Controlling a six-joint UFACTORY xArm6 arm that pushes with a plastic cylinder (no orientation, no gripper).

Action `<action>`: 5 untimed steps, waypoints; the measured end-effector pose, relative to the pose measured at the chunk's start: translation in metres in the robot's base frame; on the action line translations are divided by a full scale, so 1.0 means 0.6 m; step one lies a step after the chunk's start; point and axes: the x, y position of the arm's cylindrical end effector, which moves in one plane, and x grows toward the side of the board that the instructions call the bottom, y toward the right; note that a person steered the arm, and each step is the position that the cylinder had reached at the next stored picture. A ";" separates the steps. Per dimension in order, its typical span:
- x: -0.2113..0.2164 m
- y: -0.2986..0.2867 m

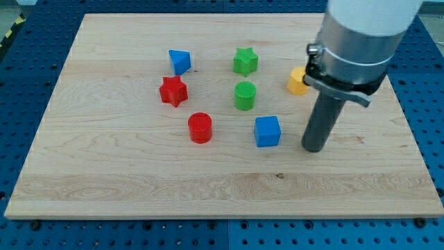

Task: Slightly move the blue cube below the yellow heart

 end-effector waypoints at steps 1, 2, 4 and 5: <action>-0.049 0.003; -0.097 -0.021; -0.113 -0.187; -0.087 -0.195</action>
